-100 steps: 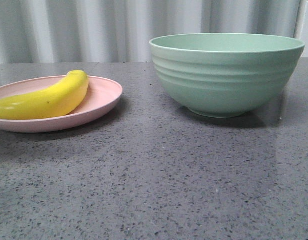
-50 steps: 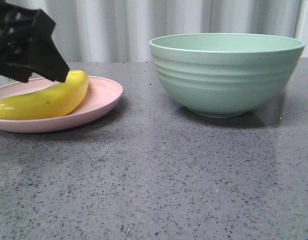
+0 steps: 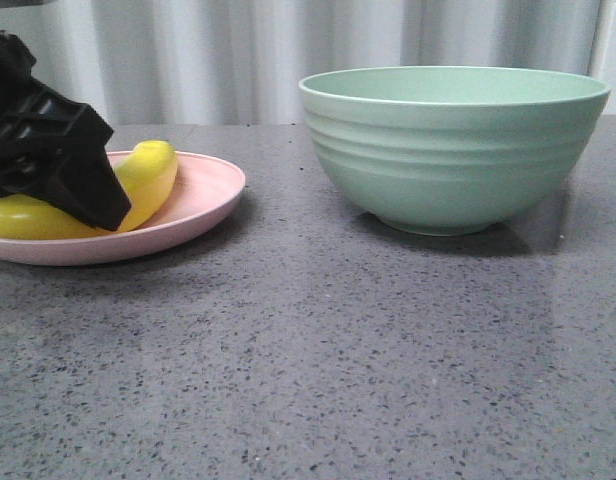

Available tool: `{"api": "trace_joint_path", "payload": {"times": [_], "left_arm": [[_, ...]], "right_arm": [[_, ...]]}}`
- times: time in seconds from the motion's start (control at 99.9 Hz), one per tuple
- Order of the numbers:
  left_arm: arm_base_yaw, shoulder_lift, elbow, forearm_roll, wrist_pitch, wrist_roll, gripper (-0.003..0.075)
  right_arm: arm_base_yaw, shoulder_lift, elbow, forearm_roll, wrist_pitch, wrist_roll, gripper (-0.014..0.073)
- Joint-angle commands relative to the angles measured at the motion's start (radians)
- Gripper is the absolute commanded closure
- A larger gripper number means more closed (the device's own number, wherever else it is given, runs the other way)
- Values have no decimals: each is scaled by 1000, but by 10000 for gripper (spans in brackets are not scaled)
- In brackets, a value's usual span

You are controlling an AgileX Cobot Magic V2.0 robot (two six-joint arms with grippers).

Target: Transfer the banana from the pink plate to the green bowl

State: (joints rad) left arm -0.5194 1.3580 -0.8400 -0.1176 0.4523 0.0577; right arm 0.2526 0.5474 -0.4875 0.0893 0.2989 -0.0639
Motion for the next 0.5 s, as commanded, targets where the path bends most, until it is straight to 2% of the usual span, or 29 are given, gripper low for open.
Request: {"api": "trace_joint_path", "payload": {"times": [0.0,0.05,0.06,0.07,0.18,0.37,0.49], "left_arm": [[-9,-22,-33,1,-46,3,448],[-9,-22,-33,1,-46,3,542],[-9,-22,-33,1,-46,3,542],[-9,-22,-33,1,-46,3,578],[-9,-22,-33,1,-46,3,742],[-9,-27,-40,3,-57,3,738],[-25,-43,-83,0,10,3,738]], "right_arm": [[3,11,-37,1,-68,-8,645],[3,11,-37,1,-68,-8,645],[3,11,-37,1,-68,-8,645],[3,11,-37,1,-68,-8,645],[3,11,-37,1,-66,-8,645],[3,11,-46,1,-51,-8,645],[3,11,-96,1,7,-8,644]]}}
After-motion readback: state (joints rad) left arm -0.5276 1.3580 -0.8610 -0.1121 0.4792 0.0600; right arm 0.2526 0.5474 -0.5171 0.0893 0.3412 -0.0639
